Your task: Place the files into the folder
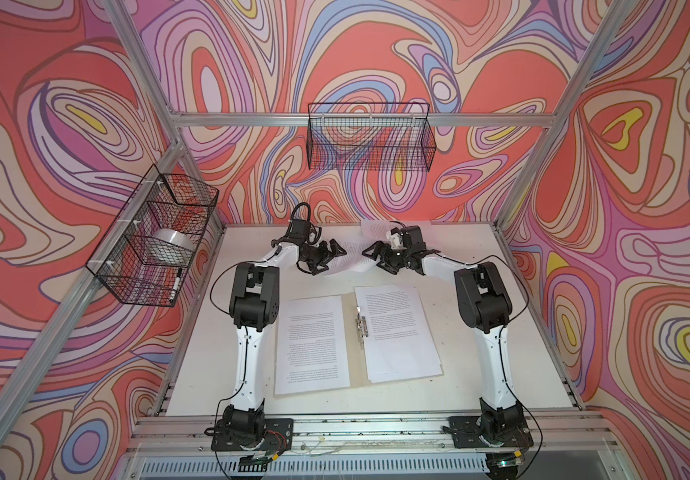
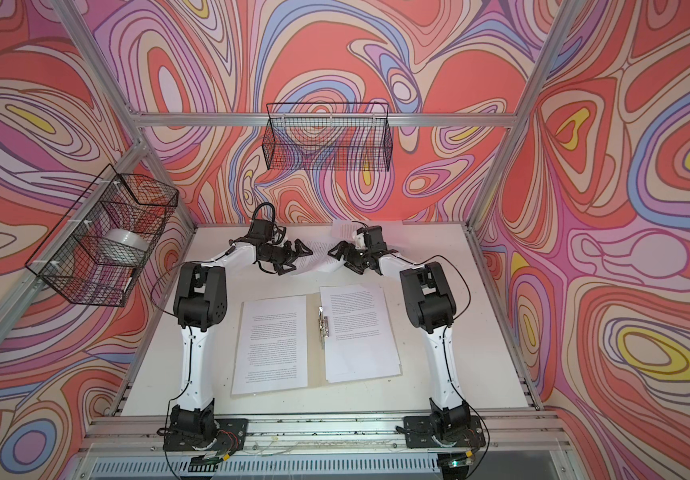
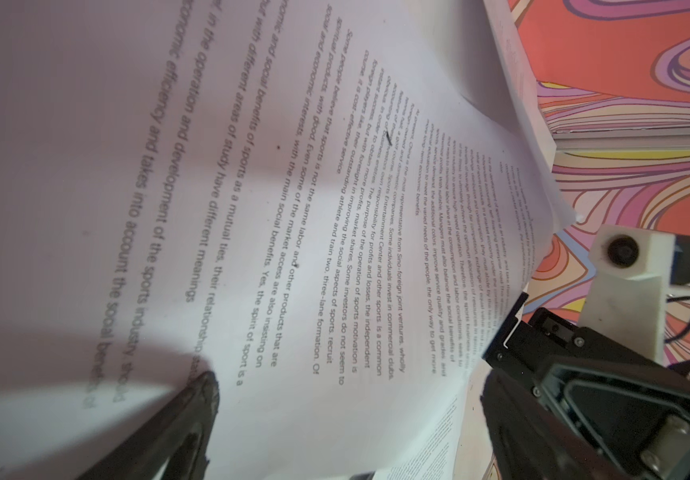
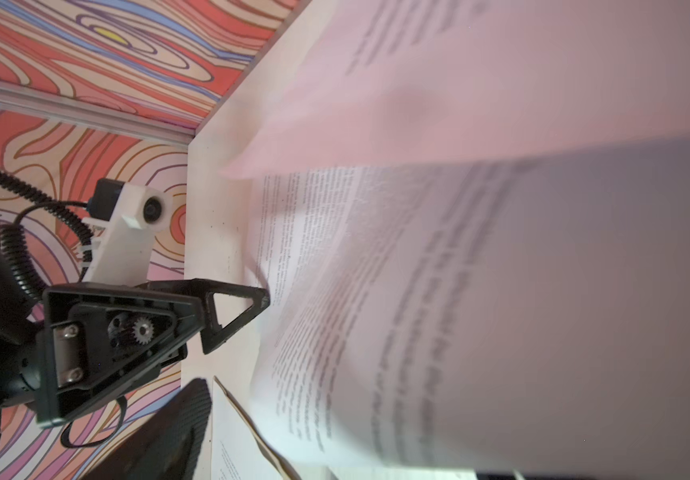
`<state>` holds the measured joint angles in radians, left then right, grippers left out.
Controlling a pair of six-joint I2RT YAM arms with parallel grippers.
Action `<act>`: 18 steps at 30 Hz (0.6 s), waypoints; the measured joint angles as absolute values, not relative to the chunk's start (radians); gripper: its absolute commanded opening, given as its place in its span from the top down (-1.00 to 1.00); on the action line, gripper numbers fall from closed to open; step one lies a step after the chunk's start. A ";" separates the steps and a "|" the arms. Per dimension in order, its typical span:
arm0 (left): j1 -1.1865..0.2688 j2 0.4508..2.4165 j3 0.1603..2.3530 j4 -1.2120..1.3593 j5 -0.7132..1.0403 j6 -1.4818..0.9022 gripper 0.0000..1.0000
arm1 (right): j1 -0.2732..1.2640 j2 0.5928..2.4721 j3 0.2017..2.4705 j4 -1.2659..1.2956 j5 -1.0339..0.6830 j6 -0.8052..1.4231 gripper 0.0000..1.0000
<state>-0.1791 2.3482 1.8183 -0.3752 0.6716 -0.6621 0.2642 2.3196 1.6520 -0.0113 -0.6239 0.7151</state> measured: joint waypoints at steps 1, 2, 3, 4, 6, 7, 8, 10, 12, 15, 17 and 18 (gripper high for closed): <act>-0.179 2.348 1.819 -0.375 0.672 -0.661 -1.00 | 0.252 2.323 1.652 -0.006 -0.626 0.707 -0.96; -0.179 2.348 1.819 -0.376 0.672 -0.659 -1.00 | 0.240 2.328 1.658 -0.007 -0.628 0.697 -0.94; -0.179 2.348 1.819 -0.377 0.672 -0.658 -1.00 | 0.228 2.338 1.672 -0.008 -0.631 0.686 -0.94; -0.179 2.348 1.819 -0.377 0.672 -0.656 -1.00 | 0.219 2.350 1.689 -0.007 -0.633 0.677 -0.92; -0.179 2.348 1.819 -0.378 0.672 -0.654 -1.00 | 0.212 2.366 1.713 -0.006 -0.634 0.655 -0.88; -0.179 2.348 1.819 -0.378 0.672 -0.654 -1.00 | 0.212 2.370 1.717 -0.007 -0.635 0.647 -0.84; -0.179 2.348 1.819 -0.378 0.672 -0.654 -1.00 | 0.214 2.373 1.724 -0.009 -0.640 0.641 -0.78; -0.179 2.348 1.819 -0.379 0.672 -0.650 -1.00 | 0.220 2.384 1.745 -0.014 -0.653 0.633 -0.67; -0.179 2.348 1.819 -0.379 0.673 -0.649 -1.00 | 0.224 2.387 1.749 -0.004 -0.664 0.638 -0.54; -0.178 2.348 1.819 -0.379 0.674 -0.648 -1.00 | 0.229 2.387 1.735 0.022 -0.679 0.652 -0.37; -0.177 2.348 1.819 -0.379 0.678 -0.648 -1.00 | 0.231 2.387 1.712 0.042 -0.685 0.664 -0.11; -0.177 2.348 1.819 -0.379 0.680 -0.648 -1.00 | 0.231 2.387 1.697 0.051 -0.689 0.673 0.04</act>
<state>-0.1768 2.3482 1.8191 -0.3786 0.6796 -0.6479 0.2314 2.3871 1.6966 0.0509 -0.6891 0.6735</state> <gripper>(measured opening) 0.994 0.593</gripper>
